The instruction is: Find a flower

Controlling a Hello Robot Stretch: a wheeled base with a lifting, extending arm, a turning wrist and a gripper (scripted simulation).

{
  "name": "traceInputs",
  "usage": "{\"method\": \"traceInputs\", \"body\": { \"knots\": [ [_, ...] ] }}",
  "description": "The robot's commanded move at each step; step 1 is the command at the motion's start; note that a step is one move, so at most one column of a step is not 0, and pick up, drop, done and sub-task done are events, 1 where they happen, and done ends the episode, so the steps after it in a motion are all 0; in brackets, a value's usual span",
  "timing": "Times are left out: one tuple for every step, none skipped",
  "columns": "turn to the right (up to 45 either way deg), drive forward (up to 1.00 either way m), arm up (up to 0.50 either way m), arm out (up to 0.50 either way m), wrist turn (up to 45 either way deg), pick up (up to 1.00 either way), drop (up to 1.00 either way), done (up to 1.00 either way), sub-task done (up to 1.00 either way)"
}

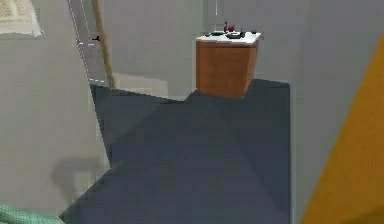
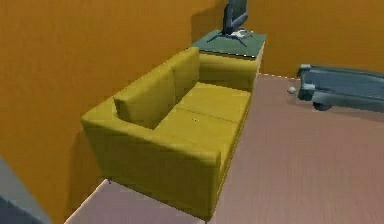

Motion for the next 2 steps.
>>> {"method": "traceInputs", "body": {
  "knots": [
    [0.0,0.45,0.0,0.0,0.0,0.0,0.0,0.0,0.0],
    [-15.0,0.0,0.0,0.0,0.0,0.0,0.0,0.0,0.0]
  ]
}}
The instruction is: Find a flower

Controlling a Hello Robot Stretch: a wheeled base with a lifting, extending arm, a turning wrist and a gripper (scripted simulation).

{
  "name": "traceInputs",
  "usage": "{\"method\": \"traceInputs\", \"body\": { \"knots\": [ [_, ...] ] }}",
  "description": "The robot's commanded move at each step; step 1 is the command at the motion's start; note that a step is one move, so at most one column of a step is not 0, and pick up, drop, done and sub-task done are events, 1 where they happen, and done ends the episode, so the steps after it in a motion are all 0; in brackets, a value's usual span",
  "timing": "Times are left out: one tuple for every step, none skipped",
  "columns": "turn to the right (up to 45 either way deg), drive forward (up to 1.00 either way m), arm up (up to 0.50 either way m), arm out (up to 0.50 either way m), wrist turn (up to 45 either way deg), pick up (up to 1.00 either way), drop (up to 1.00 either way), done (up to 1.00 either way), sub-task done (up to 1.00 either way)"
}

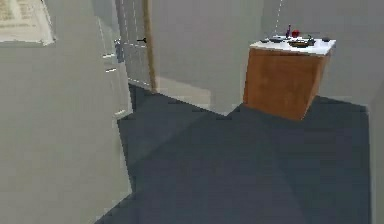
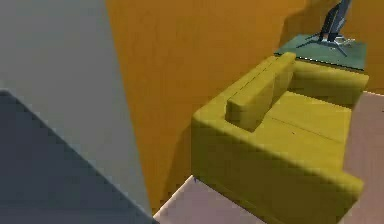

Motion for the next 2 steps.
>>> {"method": "traceInputs", "body": {
  "knots": [
    [0.0,1.0,0.0,0.0,0.0,0.0,0.0,0.0,0.0],
    [-39.0,0.0,0.0,0.0,0.0,0.0,0.0,0.0,0.0]
  ]
}}
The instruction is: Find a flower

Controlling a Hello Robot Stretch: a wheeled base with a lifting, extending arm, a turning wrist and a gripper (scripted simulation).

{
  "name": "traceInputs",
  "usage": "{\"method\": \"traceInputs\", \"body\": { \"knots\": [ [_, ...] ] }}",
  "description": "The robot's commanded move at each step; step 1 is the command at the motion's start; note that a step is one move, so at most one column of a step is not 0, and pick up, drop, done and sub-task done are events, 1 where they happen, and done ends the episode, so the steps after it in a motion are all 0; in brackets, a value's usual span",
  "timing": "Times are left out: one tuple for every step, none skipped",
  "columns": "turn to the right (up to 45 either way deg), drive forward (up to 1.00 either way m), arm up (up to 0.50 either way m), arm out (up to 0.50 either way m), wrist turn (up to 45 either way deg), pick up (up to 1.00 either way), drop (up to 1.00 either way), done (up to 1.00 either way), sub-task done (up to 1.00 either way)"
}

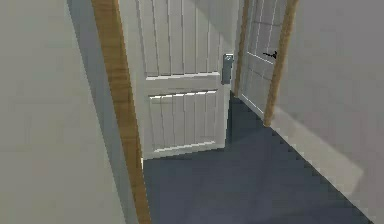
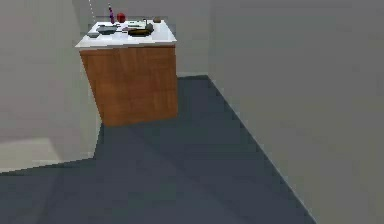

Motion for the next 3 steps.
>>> {"method": "traceInputs", "body": {
  "knots": [
    [0.0,0.05,0.0,0.0,0.0,0.0,0.0,0.0,0.0],
    [21.0,0.0,0.0,0.0,0.0,0.0,0.0,0.0,0.0],
    [0.0,0.55,0.0,0.0,0.0,0.0,0.0,0.0,0.0]
  ]
}}
